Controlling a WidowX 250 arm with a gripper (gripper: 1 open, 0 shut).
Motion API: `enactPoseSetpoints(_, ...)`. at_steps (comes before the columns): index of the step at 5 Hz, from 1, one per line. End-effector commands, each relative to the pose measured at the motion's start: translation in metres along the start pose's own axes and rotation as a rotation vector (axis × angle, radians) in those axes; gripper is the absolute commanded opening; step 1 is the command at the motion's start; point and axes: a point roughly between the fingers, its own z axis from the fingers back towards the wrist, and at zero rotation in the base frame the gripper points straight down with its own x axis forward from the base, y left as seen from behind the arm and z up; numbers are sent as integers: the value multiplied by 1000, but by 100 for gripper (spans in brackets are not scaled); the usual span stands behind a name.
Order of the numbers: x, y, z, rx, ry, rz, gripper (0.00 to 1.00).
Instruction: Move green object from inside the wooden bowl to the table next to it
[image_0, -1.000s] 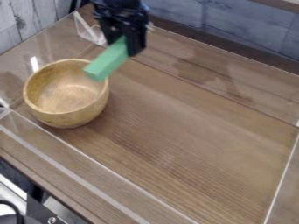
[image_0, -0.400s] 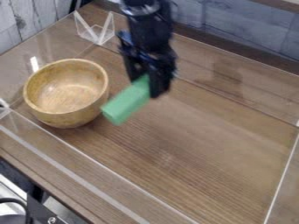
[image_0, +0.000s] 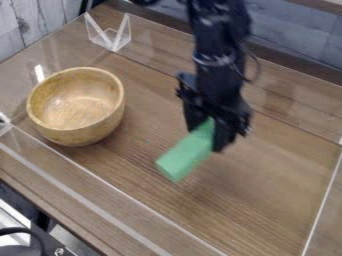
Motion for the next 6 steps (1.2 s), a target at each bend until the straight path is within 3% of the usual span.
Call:
enactPoseSetpoints(1,10,5,8,19,-30,36,0)
enactPoseSetpoints(3,7,-15,2,31,-11,-10,0)
enactPoseSetpoints(5,11,8,-6,48,-5,50,0)
enactPoseSetpoints(6,10,12,-3,39,-3,75,100)
